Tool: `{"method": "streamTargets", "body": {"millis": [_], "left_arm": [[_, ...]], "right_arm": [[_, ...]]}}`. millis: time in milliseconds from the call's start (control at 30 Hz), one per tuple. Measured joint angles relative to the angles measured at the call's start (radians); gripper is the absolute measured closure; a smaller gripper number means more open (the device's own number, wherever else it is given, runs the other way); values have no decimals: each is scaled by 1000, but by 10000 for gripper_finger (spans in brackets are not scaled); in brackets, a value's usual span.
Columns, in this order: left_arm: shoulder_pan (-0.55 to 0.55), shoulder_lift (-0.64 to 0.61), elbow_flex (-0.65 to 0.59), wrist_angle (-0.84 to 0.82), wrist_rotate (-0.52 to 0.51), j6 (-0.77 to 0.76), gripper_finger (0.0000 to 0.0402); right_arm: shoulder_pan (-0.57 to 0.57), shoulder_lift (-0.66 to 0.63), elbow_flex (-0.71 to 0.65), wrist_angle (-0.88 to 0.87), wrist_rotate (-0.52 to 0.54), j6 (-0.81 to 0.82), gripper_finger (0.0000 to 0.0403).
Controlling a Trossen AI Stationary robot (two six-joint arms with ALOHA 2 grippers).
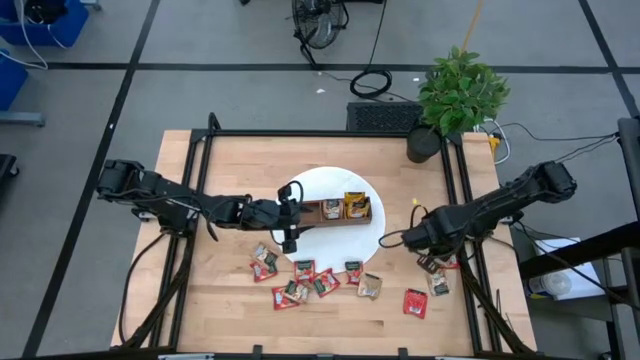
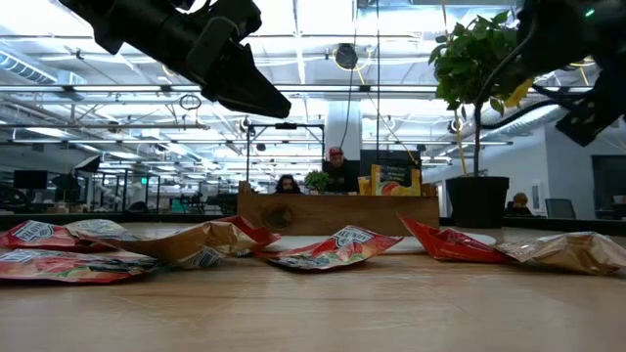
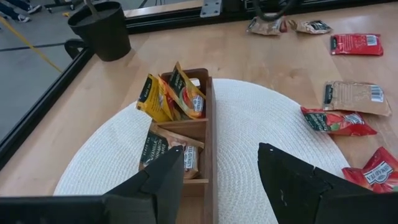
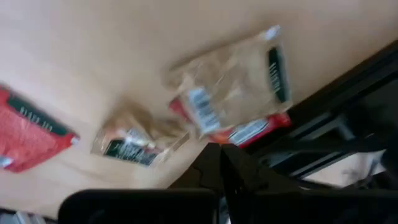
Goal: Pick & Place Tea
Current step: Put the brown tea bag into the middle section of the wooden organizer
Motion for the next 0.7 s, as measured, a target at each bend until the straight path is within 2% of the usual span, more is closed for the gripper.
{"method": "streamTargets", "body": {"millis": [167, 333, 467, 567, 700], "left_arm": [[0, 0, 0, -6, 0, -7, 195], [0, 0, 0, -6, 0, -14, 195], [0, 0, 0, -6, 0, -14, 195], [0, 0, 0, -5, 0, -13, 195], [0, 0, 0, -4, 0, -10, 195]], "right_arm": [[49, 47, 7, 6, 27, 55, 402], [82, 112, 1, 20, -96, 135, 403], [111, 166, -4, 55, -111, 169, 403], [122, 220, -9, 83, -73, 175, 403], [115, 270, -9, 122, 41, 176, 403]]}}
